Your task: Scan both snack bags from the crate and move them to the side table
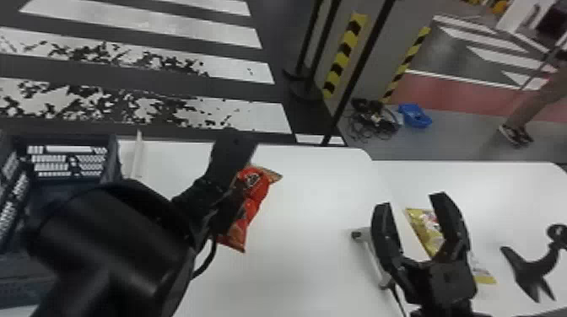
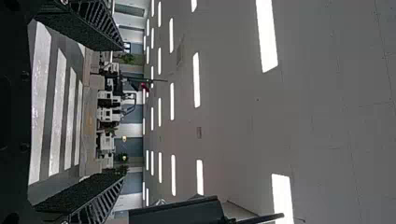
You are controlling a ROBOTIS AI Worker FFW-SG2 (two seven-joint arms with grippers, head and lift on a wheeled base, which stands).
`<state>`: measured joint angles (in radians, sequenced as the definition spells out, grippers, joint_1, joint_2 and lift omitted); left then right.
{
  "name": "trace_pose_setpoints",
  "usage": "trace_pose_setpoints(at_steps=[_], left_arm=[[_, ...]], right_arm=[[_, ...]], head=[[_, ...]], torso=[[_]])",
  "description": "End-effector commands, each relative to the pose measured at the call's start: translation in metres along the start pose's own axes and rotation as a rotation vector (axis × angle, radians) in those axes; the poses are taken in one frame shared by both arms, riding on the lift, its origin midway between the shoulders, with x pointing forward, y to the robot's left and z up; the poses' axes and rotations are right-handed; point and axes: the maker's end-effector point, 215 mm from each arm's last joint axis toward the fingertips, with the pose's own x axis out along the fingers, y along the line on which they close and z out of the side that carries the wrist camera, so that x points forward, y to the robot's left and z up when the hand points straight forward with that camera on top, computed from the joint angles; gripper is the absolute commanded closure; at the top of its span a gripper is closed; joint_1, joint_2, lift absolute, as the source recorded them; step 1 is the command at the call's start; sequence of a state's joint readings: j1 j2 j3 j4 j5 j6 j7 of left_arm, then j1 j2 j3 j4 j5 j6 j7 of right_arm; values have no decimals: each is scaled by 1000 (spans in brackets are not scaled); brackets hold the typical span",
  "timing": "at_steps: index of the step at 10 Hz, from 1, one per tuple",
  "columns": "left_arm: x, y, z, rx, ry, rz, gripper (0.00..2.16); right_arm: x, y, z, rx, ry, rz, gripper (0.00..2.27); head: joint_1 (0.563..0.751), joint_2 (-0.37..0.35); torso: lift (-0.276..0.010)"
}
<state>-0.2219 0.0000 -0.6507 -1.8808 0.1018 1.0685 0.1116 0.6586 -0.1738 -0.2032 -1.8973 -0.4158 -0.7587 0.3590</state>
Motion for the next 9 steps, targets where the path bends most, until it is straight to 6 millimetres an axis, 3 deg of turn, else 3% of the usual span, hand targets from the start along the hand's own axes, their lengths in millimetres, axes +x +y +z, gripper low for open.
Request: trace_pose_setpoints(at_steps=[1,3,5,9], left_arm=[[25,-14,-11,38,-3,-24,2003],[47,-12,-21,43,-8,-40,2003],[57,-12,-28,32,-21,-46,2003],[60,-28,-37,-27,-12,-99,1959]], right_arm=[[2,0,3,0,-2,4,12],[2,-3,4,3,-6,-2,12],[4,-3,5,5,-10,-1,12],[3,-3,5,11,-12,-4,12]], head=[[695,-350],[695,-350],[695,-350],[695,-350]], torso=[[-95],[-95],[-95],[-95]])
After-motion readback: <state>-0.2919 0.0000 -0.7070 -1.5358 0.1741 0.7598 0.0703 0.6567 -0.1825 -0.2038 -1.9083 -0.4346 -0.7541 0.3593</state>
